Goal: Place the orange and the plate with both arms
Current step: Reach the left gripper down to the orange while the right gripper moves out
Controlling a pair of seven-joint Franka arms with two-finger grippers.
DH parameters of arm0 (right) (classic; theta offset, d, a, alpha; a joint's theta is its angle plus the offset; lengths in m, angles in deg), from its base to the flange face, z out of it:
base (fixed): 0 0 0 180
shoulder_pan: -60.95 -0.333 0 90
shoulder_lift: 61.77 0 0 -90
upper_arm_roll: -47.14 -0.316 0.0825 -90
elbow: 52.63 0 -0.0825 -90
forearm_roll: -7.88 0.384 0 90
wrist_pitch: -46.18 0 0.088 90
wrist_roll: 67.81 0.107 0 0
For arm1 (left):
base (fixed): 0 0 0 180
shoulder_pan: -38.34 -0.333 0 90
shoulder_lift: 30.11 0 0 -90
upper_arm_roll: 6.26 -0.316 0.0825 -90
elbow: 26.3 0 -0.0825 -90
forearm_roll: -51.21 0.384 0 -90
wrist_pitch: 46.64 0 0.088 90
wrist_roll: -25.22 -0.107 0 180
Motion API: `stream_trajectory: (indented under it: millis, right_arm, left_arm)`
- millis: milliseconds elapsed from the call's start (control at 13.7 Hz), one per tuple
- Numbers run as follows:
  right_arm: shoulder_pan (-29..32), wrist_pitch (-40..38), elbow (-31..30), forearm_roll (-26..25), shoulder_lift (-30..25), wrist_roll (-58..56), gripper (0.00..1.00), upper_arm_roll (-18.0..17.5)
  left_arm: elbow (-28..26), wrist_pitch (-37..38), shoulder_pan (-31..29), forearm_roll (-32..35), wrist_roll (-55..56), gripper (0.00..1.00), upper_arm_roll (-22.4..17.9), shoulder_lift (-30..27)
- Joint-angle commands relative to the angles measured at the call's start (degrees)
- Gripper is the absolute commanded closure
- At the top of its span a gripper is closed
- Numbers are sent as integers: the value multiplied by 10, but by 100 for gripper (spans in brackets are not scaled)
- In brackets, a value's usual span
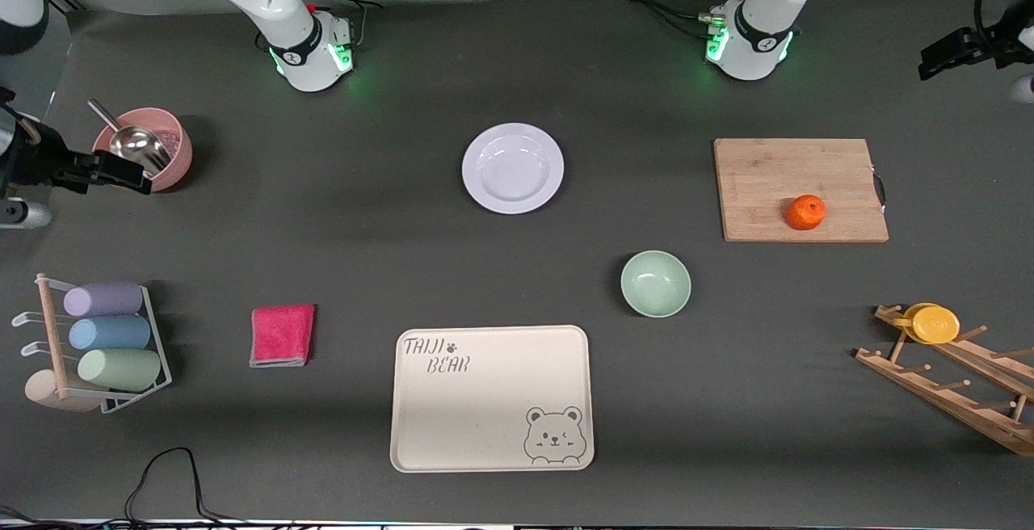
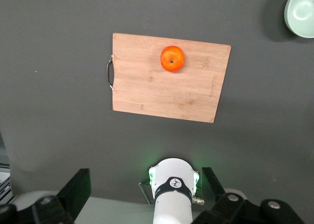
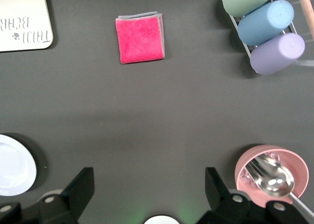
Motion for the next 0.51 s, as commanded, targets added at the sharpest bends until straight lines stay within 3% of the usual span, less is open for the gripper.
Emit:
stream_trajectory:
  millis: [0,218,437]
  right_arm:
    - [-34,0,-68,9,-84,63,0,5]
    - [-80,5,-124,9,-145,134,0,5]
    - [-113,18,-187,9,-210,172,0,4]
  left_arm:
    - [-129,-121,-2,7,-5,0,-1,-33]
    - [-260,-305,-15,8,-5,0,-1,-15]
    - [-282,-389,-16,7,-5,0,-1,62]
